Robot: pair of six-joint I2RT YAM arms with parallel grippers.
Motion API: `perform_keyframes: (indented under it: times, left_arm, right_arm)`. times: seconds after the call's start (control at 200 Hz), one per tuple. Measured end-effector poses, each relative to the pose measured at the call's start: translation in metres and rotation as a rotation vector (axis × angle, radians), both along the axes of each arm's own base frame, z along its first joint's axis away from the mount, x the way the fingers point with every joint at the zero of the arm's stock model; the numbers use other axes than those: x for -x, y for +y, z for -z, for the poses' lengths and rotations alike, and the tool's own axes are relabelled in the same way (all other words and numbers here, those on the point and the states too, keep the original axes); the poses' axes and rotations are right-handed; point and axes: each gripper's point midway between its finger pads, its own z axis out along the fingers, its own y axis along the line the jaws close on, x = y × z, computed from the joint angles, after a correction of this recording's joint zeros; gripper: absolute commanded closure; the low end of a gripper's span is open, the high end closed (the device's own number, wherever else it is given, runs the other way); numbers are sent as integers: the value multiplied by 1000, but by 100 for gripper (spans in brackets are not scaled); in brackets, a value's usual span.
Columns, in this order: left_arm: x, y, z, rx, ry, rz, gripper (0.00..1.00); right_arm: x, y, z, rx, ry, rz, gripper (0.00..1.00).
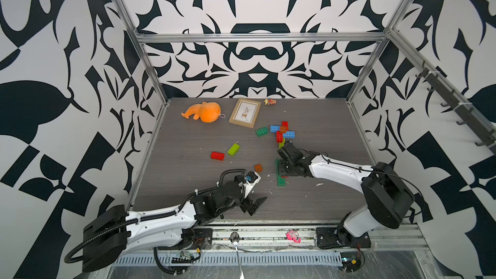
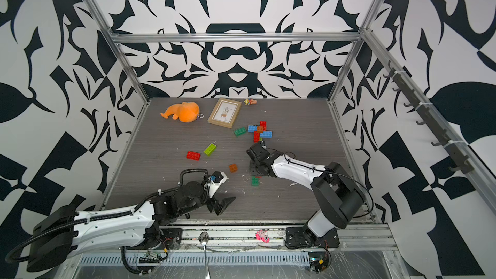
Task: Assemble a small pinwheel with lego
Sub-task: Assemble the lego brick with the lego brick.
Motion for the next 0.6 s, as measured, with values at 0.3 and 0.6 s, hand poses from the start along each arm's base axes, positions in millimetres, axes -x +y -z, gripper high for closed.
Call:
perform_keyframes:
  times: [0.3, 0.6]
  left_arm:
    - [-14, 8, -6, 0, 45, -84, 0]
    - [-14, 10, -4, -4, 87, -111, 0]
  right_arm:
    - [2, 2, -1, 5, 31, -21, 70]
    - [14, 2, 2, 9, 85, -61, 42]
